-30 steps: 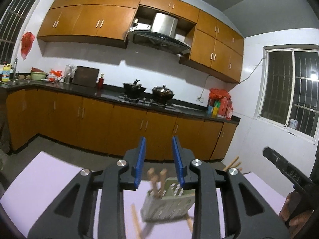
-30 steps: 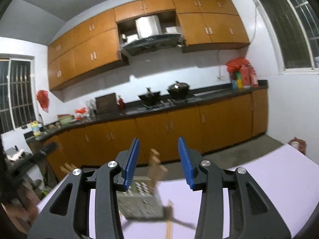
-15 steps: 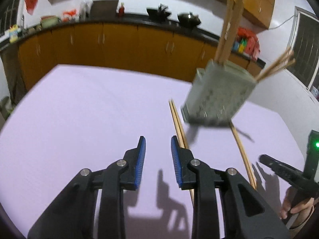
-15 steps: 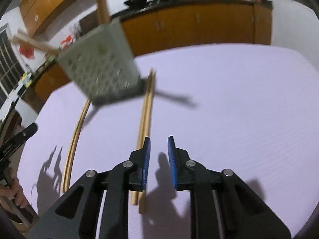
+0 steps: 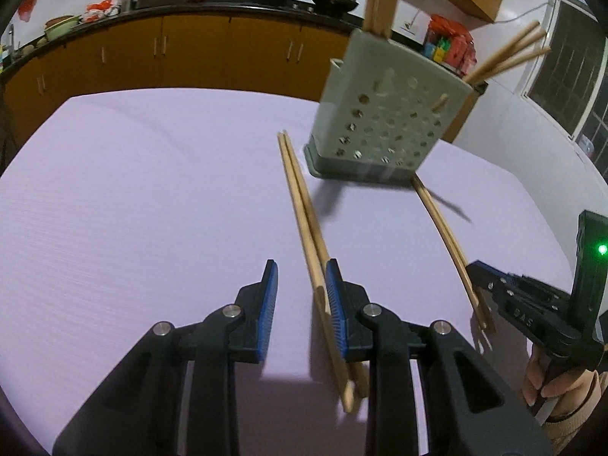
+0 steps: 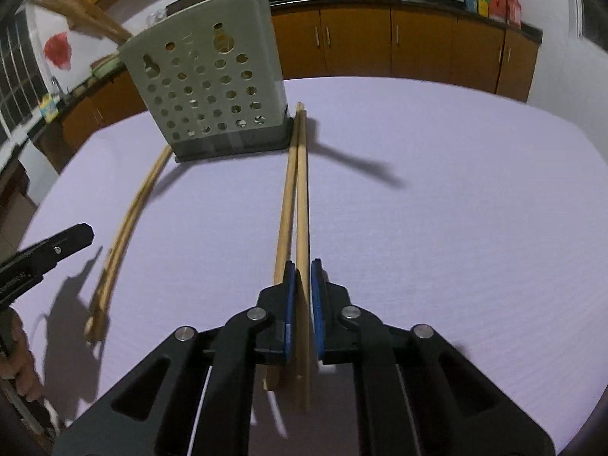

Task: Organize utensils
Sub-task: 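Lower the left tool onto a loose chopstick and close it while the right tool grasps another, then hold the grasped chopsticks with both tools just above the table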

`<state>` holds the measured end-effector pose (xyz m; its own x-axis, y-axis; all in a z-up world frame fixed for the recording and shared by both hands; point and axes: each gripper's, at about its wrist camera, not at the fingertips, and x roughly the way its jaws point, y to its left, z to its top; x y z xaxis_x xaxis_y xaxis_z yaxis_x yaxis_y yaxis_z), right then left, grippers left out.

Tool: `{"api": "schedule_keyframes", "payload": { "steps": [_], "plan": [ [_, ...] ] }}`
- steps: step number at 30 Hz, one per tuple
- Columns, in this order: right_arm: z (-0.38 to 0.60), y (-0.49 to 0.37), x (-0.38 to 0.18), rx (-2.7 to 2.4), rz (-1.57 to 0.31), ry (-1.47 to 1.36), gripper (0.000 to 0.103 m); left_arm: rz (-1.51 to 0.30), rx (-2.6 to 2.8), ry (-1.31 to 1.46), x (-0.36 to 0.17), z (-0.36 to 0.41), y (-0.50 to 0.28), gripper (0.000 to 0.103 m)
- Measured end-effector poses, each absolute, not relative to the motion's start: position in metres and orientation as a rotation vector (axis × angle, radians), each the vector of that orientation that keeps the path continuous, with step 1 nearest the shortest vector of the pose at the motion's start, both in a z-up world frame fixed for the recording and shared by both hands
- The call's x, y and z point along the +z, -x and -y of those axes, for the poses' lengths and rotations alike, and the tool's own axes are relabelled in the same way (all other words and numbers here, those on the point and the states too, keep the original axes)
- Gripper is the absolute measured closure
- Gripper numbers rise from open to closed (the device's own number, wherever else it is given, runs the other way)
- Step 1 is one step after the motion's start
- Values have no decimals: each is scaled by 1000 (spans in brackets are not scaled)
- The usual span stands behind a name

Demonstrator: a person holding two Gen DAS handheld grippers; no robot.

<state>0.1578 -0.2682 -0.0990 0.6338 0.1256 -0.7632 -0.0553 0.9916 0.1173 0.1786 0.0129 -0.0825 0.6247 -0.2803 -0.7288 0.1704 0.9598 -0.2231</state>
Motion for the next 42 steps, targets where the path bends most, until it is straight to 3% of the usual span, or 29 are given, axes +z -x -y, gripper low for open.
{"api": "schedule_keyframes", "payload": {
  "steps": [6, 18, 24, 32, 42],
  "plan": [
    [301, -162, -100, -37, -870, -189, 95, -887, -282, 90, -92, 1, -178, 84],
    [296, -160, -99, 6, -869, -149, 95, -906, -226, -15, -99, 16, -181, 88],
    [287, -159, -98, 24, -863, -117, 95, -900, -182, 5, -98, 4, -190, 95],
    [308, -167, -97, -40, -857, -144, 95, -898, -83, 49, -97, -43, -205, 95],
    [307, -166, -99, -27, -859, -131, 94, -886, -104, 74, -98, -45, -209, 93]
  ]
}}
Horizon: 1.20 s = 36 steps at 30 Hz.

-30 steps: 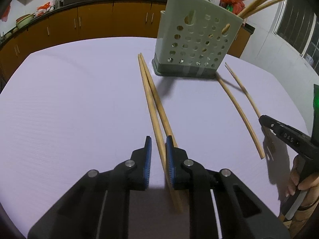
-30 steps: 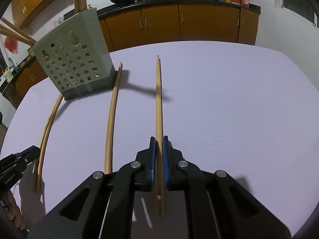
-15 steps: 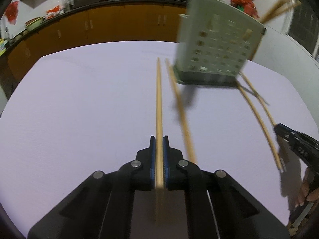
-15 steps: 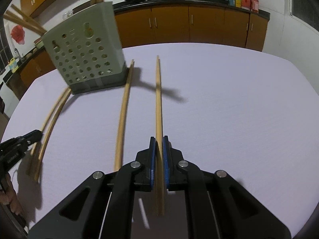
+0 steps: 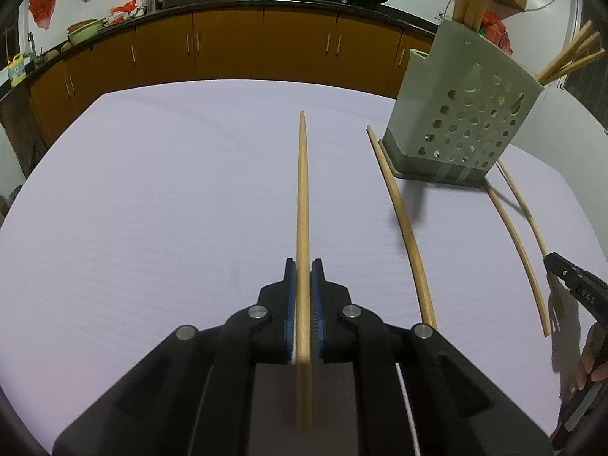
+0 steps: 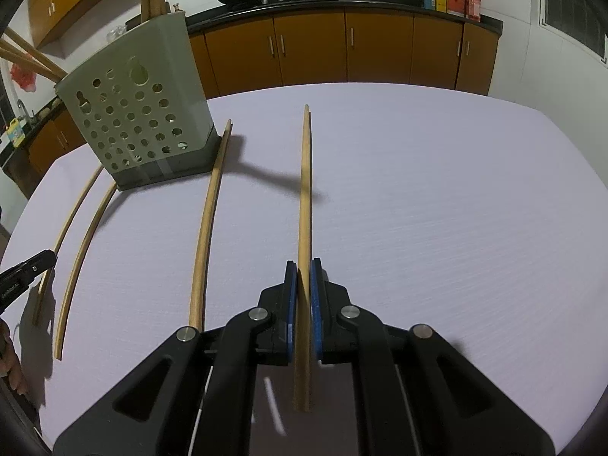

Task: Organize utensils
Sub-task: 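Hold the grasped chopsticks with both tools just above the table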

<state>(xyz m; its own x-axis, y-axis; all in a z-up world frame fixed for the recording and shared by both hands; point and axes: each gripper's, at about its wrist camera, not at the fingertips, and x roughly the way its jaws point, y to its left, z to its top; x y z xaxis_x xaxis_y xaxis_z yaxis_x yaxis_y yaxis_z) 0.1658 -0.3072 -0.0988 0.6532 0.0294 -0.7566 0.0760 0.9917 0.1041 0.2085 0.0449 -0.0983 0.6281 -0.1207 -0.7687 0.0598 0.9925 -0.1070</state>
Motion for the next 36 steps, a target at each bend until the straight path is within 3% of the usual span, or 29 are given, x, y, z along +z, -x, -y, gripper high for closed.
{"api": "schedule_keyframes", "payload": {
  "steps": [36],
  "plan": [
    [305, -164, -98, -38, -860, -103, 94, -886, -102, 71, -98, -44, -206, 92]
  ]
}}
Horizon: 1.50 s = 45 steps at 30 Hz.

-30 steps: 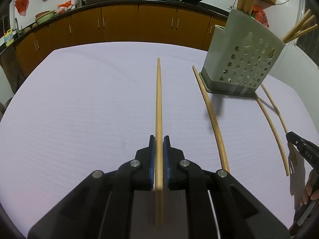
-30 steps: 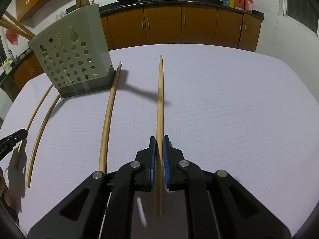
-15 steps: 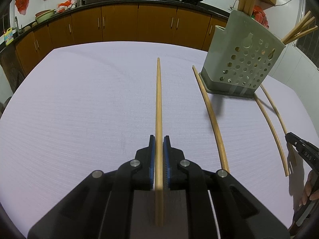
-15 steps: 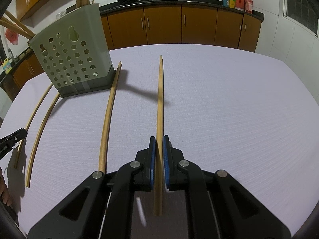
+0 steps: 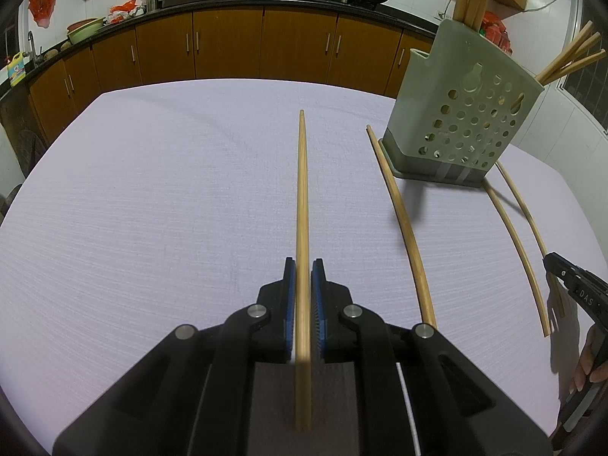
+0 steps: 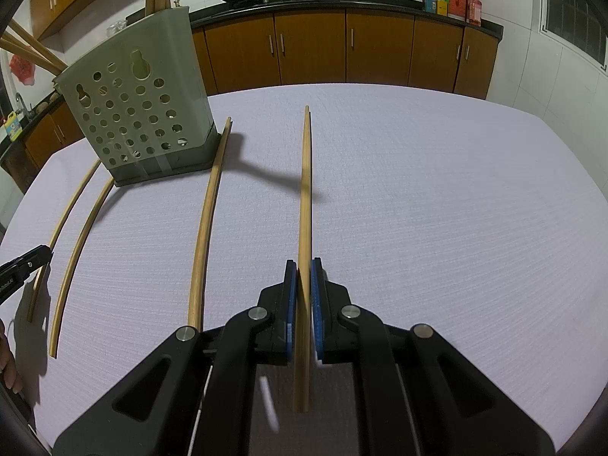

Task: Organize utensils
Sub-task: 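Hold the grasped chopsticks with both tools just above the table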

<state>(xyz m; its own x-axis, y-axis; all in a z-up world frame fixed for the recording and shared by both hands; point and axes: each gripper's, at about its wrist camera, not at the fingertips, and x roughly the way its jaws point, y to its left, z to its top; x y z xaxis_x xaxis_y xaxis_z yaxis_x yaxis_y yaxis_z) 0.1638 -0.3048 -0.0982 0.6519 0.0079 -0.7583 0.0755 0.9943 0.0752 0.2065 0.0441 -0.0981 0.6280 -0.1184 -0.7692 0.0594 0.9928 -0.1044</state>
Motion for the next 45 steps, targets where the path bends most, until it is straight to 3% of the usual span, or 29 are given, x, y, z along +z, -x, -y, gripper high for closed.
{"api": "schedule_keyframes", "payload": {
  "steps": [40, 45],
  "plan": [
    [307, -158, -98, -22, -859, -119, 94, -889, -107, 15, -98, -38, -193, 91],
    [309, -160, -99, -10, -855, -138, 95, -889, -111, 10, -97, -38, -195, 95]
  ]
}}
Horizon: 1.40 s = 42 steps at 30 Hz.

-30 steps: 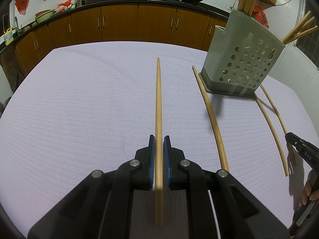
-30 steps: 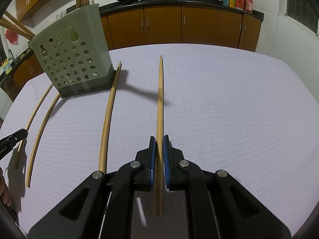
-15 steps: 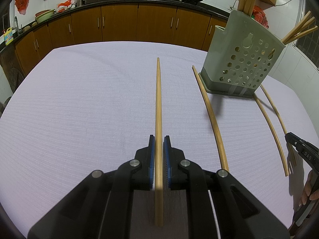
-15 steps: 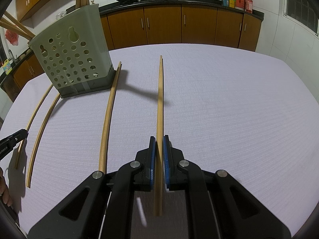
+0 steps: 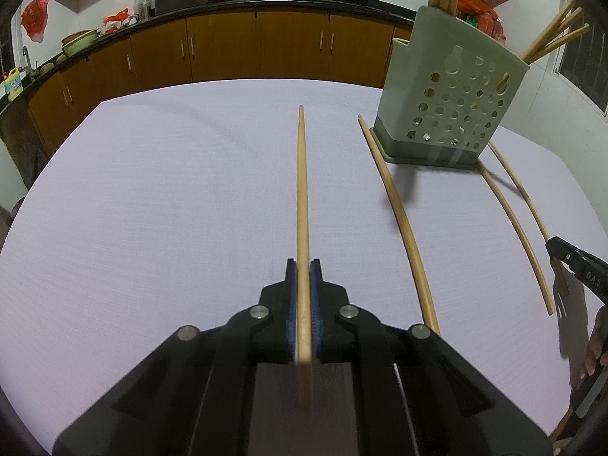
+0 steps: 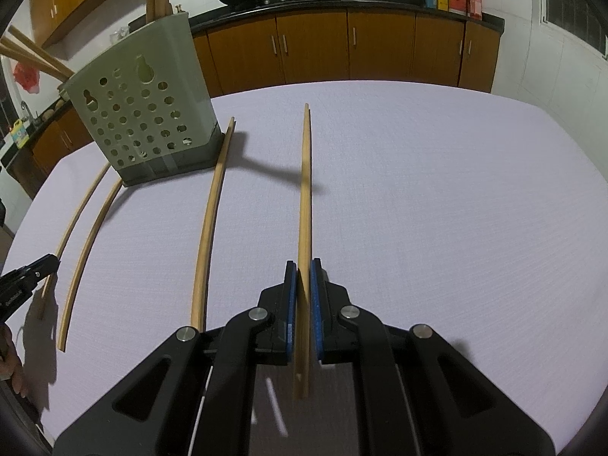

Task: Organize utensils
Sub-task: 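Hold the grasped chopsticks with both tools just above the table, then lift the left tool's chopstick upright over the holder while the right tool lifts its own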

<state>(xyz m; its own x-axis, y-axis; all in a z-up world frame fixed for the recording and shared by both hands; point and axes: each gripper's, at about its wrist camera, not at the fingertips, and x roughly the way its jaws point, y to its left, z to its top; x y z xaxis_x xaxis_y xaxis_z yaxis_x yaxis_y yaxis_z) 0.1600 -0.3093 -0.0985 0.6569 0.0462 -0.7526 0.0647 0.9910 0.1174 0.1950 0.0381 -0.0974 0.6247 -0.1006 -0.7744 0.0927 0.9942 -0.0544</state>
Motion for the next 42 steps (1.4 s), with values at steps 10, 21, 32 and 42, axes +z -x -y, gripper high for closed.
{"api": "schedule_keyframes", "payload": {
  "steps": [10, 21, 32, 42],
  "plan": [
    [307, -143, -40, -28, -641, -101, 95, -711, -132, 24, -34, -45, -175, 95],
    [310, -134, 23, -5, -465, -116, 95, -501, -184, 52, 44, -46, -164, 95],
    [310, -119, 88, 81, -320, -146, 95, -433, -282, 13, 87, -32, -146, 95],
    [288, -110, 137, 181, -141, -167, 95, -337, -392, 39, 127, -3, -135, 95]
  ]
}}
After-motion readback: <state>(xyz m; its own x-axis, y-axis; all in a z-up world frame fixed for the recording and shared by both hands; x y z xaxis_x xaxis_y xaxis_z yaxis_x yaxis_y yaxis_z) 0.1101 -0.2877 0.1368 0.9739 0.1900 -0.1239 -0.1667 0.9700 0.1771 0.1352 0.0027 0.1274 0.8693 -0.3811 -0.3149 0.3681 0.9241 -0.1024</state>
